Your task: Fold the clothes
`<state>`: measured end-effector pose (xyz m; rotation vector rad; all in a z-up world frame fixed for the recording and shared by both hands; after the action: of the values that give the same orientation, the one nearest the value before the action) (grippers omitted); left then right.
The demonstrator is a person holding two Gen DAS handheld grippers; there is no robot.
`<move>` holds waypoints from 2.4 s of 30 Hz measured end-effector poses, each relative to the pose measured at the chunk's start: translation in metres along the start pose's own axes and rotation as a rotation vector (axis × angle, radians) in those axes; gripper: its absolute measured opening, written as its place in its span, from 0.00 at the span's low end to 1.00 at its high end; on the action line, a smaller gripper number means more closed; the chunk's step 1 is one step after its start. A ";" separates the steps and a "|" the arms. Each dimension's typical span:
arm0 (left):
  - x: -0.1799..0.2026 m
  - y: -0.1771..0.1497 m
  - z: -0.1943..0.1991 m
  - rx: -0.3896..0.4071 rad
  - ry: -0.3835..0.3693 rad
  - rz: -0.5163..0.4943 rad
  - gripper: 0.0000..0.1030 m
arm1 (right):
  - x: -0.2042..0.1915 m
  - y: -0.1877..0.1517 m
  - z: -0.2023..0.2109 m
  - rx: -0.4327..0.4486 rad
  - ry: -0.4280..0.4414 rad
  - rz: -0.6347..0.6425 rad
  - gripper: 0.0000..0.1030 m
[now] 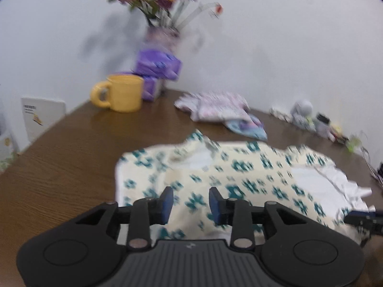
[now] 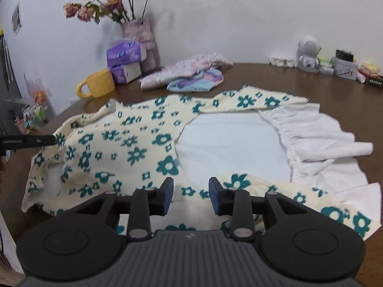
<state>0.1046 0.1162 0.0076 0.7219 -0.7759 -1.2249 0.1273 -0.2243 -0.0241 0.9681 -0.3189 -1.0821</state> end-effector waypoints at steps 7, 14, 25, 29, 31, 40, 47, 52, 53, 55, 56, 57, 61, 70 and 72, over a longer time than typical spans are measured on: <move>-0.011 0.004 -0.033 -0.056 0.109 -0.043 0.32 | -0.007 -0.002 -0.011 -0.018 -0.004 0.029 0.32; -0.023 -0.007 -0.056 -0.097 0.165 -0.049 0.02 | -0.001 -0.010 -0.012 -0.033 -0.031 0.027 0.32; -0.036 0.002 -0.025 -0.075 0.106 0.100 0.25 | -0.004 -0.015 -0.016 -0.031 -0.032 0.070 0.36; -0.026 -0.009 -0.010 -0.101 0.101 0.059 0.25 | -0.006 -0.015 -0.017 -0.031 -0.026 0.077 0.39; -0.019 -0.018 -0.009 -0.112 0.124 0.015 0.23 | -0.007 -0.015 -0.018 -0.030 -0.027 0.087 0.40; 0.025 -0.042 -0.020 -0.078 0.285 -0.370 0.03 | -0.008 -0.016 -0.017 -0.020 -0.016 0.101 0.42; 0.028 -0.044 -0.016 -0.081 0.319 -0.425 0.24 | -0.009 -0.017 -0.018 -0.017 -0.010 0.116 0.44; 0.011 -0.038 0.005 -0.083 0.226 -0.235 0.31 | -0.009 -0.017 -0.017 -0.018 -0.006 0.115 0.45; 0.006 -0.037 0.009 -0.089 0.207 -0.189 0.31 | -0.009 -0.017 -0.018 -0.018 -0.005 0.116 0.46; -0.003 -0.037 0.017 -0.100 0.170 -0.100 0.30 | -0.010 -0.018 -0.018 -0.020 -0.006 0.121 0.47; -0.005 -0.038 0.018 -0.105 0.162 -0.078 0.30 | -0.010 -0.018 -0.018 -0.021 -0.007 0.123 0.47; -0.006 -0.040 0.020 -0.110 0.154 -0.058 0.30 | -0.011 -0.017 -0.018 -0.022 -0.008 0.125 0.48; -0.004 -0.046 0.012 -0.134 0.127 -0.029 0.21 | -0.012 -0.018 -0.019 -0.023 -0.011 0.130 0.48; -0.002 -0.055 0.008 -0.131 0.201 -0.128 0.07 | -0.013 -0.018 -0.019 -0.023 -0.013 0.134 0.48; -0.003 -0.055 0.009 -0.126 0.210 -0.122 0.07 | -0.012 -0.018 -0.019 -0.024 -0.013 0.134 0.48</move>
<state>0.0673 0.1082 -0.0327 0.7886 -0.4827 -1.2724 0.1229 -0.2065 -0.0468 0.9064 -0.3754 -0.9677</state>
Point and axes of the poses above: each gripper's, at about its wrist camera, not at the fingertips, and z roughly against the way its jaws point, x to its right, y to its top, the point moved 9 cm from there along -z, roughly the way its jaws point, and after that the axes turned 7 degrees about y, right-handed, at the moved point
